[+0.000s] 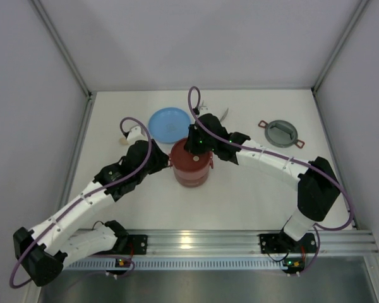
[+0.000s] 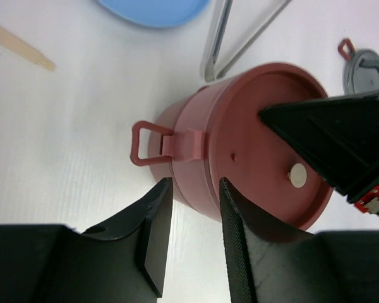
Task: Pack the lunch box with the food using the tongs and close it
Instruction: Close the fastener on the packing box.
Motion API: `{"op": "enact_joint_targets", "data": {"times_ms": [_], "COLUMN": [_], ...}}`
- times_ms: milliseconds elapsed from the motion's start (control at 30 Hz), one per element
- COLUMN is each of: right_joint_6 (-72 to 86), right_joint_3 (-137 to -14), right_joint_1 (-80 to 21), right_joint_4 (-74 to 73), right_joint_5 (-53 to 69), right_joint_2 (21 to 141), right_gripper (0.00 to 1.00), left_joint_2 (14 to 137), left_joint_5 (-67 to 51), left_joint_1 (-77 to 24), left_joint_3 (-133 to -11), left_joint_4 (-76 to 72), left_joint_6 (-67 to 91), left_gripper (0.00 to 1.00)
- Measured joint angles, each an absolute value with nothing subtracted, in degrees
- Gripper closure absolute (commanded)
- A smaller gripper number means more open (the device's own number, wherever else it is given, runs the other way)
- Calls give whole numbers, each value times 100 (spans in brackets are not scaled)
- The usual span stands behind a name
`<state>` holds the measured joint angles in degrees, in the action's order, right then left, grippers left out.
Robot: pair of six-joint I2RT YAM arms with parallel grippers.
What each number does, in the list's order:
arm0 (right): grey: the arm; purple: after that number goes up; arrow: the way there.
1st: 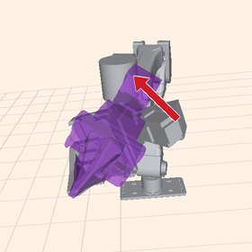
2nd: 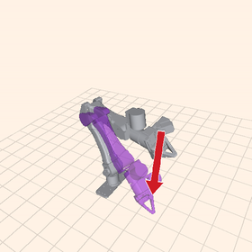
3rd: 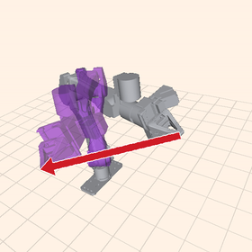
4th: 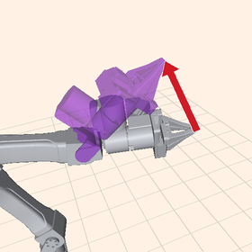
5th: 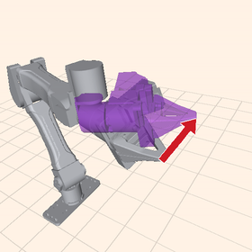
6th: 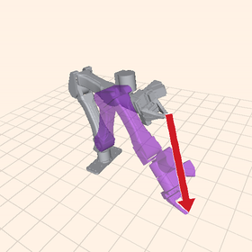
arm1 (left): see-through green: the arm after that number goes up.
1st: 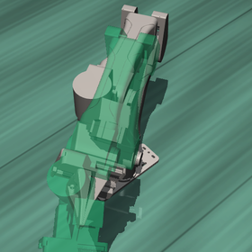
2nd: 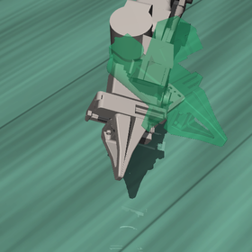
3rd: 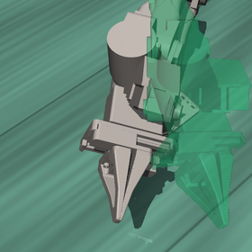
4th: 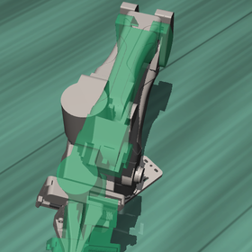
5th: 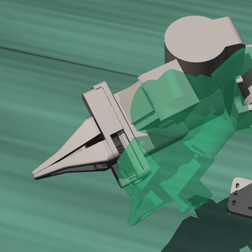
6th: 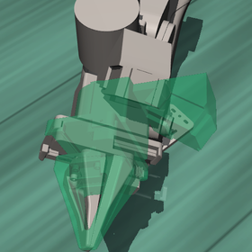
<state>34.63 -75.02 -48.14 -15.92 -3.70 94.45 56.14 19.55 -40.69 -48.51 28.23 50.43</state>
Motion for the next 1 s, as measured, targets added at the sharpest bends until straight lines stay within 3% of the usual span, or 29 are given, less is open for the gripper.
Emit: {"op": "enact_joint_targets", "data": {"times_ms": [200, 433, 633, 1000], "right_joint_6": [3461, 3459, 3457, 3454], "right_joint_3": [-7500, -7500, -7500, -7465], "right_joint_1": [-4814, -4814, -4814, -4812], "right_joint_4": [-1592, -1594, -1597, -1564], "right_joint_5": [-370, -373, -375, -375], "right_joint_2": [9445, 9445, 9445, 9435], "right_gripper": [95, 95, 95, 96], "left_joint_2": [5529, 5870, 6340, 7238], "left_joint_5": [2606, 2875, 2512, 1979], "left_joint_1": [-4058, -3747, -3339, -3269], "left_joint_3": [-5400, -5269, -4823, -4733], "left_joint_4": [3343, 3614, 3489, 2766], "left_joint_6": [4941, 4989, 4941, 4797], "left_gripper": [58, 81, 91, 94]}}
